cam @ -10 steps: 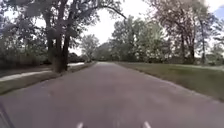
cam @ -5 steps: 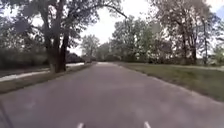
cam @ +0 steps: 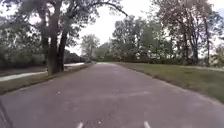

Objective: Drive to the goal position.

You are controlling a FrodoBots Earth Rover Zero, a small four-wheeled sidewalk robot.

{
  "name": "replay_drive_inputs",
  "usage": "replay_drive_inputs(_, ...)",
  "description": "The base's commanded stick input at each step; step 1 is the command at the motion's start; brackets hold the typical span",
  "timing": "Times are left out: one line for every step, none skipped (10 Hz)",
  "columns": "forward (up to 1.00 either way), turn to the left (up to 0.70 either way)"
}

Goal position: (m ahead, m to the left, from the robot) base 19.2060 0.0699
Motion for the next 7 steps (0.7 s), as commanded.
replay_drive_inputs(1.00, 0.00)
replay_drive_inputs(1.00, 0.00)
replay_drive_inputs(1.00, 0.00)
replay_drive_inputs(1.00, 0.00)
replay_drive_inputs(1.00, 0.00)
replay_drive_inputs(1.00, 0.00)
replay_drive_inputs(1.00, 0.00)
